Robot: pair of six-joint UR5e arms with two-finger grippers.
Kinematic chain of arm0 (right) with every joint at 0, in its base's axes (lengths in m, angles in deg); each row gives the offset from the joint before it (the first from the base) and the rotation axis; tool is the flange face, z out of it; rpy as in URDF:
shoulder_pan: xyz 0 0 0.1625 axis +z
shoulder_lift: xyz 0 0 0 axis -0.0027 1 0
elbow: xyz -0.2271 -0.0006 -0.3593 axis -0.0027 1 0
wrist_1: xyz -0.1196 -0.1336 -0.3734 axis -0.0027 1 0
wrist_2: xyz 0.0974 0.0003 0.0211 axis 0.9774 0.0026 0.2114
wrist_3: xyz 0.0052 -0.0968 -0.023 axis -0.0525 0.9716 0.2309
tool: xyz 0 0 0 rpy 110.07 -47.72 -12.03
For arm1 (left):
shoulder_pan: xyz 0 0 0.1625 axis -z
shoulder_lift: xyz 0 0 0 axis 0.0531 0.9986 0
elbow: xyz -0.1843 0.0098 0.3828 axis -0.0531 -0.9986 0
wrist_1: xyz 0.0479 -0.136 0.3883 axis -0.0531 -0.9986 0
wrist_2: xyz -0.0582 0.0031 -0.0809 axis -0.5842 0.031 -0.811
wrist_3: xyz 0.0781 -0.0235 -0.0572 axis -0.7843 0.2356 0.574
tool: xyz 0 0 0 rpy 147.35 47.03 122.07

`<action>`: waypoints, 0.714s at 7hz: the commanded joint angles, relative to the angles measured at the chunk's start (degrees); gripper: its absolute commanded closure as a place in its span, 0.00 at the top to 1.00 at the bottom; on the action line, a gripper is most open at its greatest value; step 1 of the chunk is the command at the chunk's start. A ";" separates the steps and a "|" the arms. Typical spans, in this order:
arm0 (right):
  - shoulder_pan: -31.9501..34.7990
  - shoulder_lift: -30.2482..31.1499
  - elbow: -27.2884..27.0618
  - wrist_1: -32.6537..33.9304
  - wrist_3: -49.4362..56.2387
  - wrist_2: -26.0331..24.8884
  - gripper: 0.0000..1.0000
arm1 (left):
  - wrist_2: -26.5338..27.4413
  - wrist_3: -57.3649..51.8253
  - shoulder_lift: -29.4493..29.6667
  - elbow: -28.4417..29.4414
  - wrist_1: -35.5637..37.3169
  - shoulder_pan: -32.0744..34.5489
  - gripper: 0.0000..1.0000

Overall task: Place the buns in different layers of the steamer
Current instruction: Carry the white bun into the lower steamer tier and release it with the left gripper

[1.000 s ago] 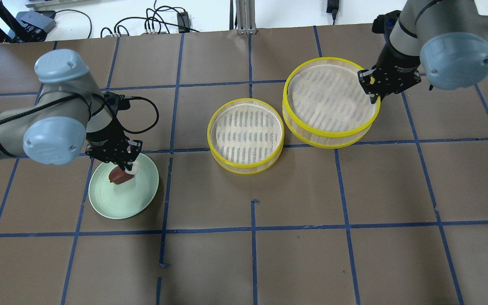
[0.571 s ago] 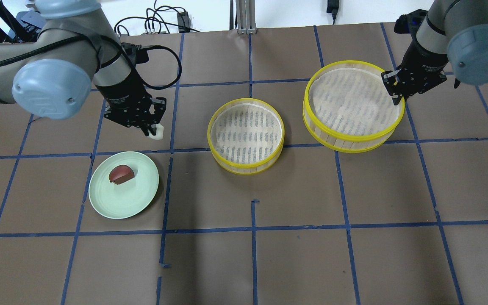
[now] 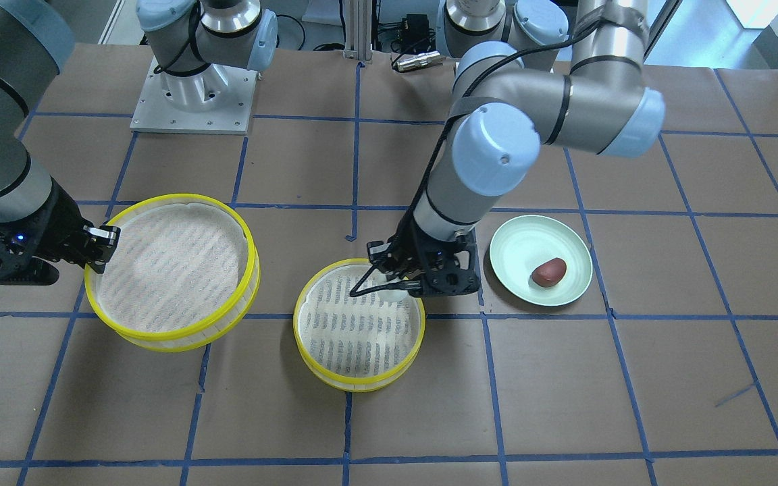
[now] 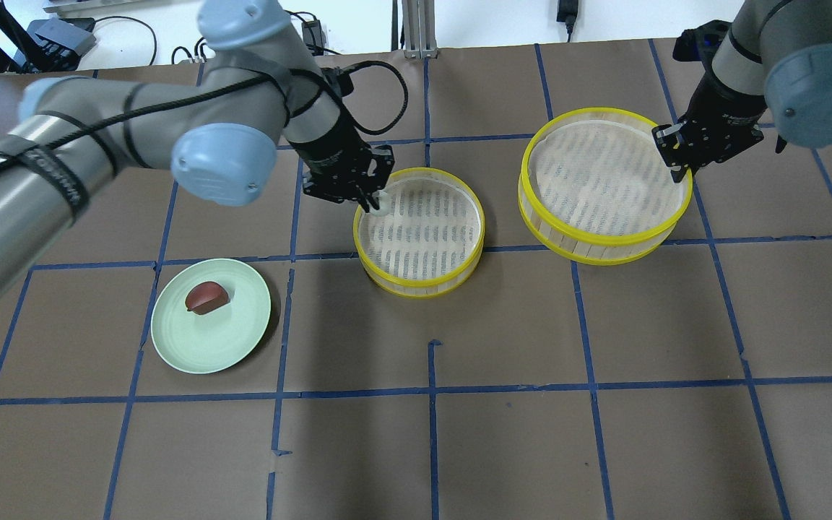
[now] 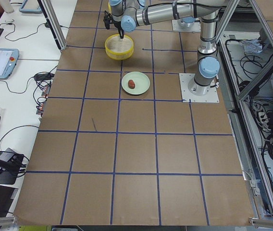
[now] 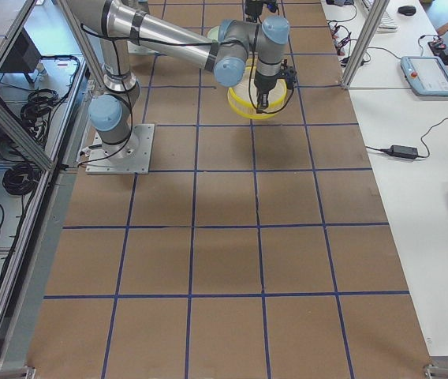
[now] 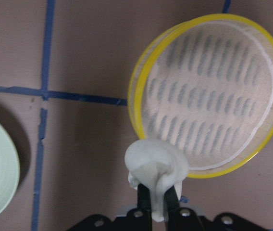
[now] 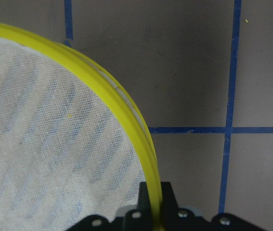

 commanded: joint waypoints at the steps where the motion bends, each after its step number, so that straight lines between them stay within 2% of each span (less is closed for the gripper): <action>1: 0.16 0.00 0.04 0.07 -0.16 0.23 0.08 | -0.32 4.58 5.31 -0.59 8.83 3.67 0.99; 3: 0.25 0.09 -0.05 0.07 -0.77 0.23 0.08 | 0.64 3.71 3.83 -1.12 8.75 3.58 1.00; 5: 0.51 0.09 -0.13 0.07 -0.95 0.23 0.08 | 13.33 -7.74 1.03 -1.74 7.79 1.83 1.00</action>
